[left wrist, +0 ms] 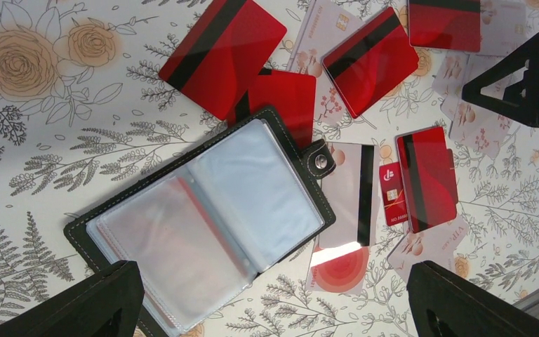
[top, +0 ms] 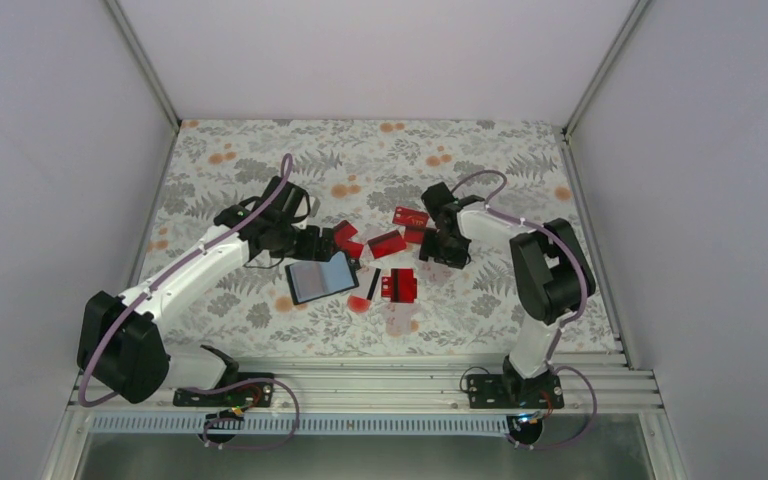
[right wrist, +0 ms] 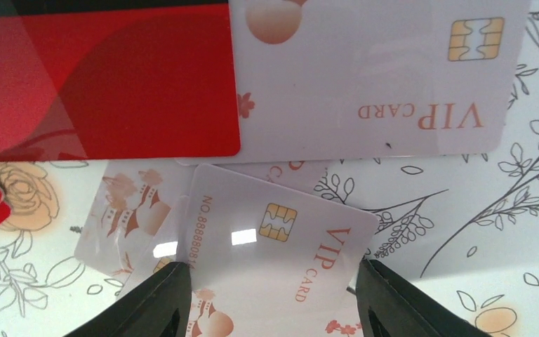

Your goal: Put the credit cards into the card holder

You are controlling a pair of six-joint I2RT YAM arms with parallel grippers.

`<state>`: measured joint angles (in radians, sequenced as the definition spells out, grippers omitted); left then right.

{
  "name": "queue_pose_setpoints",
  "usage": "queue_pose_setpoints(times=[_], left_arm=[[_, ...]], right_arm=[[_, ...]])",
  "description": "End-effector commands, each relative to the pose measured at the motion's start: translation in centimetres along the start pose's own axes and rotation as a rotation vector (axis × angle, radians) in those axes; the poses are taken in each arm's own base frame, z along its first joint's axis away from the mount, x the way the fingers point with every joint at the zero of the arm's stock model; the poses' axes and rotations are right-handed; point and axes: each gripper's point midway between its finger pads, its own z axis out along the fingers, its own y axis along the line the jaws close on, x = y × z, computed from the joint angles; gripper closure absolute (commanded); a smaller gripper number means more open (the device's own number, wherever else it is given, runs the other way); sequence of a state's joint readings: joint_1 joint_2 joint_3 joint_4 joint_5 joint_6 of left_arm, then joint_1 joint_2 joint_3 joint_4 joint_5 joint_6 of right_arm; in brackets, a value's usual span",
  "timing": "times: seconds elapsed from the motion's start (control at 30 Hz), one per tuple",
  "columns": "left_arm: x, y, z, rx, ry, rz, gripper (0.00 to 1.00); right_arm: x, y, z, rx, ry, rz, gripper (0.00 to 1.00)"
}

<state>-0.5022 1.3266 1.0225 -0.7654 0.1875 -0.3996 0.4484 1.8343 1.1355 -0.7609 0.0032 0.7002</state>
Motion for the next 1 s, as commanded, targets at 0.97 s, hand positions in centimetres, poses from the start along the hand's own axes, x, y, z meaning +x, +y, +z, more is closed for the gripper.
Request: queue_pose_setpoints(times=[0.97], left_arm=[[-4.9, -5.0, 2.4, 0.117, -0.119, 0.394, 0.08]], right_arm=[[-2.3, 1.4, -5.5, -0.021, -0.136, -0.218, 0.1]])
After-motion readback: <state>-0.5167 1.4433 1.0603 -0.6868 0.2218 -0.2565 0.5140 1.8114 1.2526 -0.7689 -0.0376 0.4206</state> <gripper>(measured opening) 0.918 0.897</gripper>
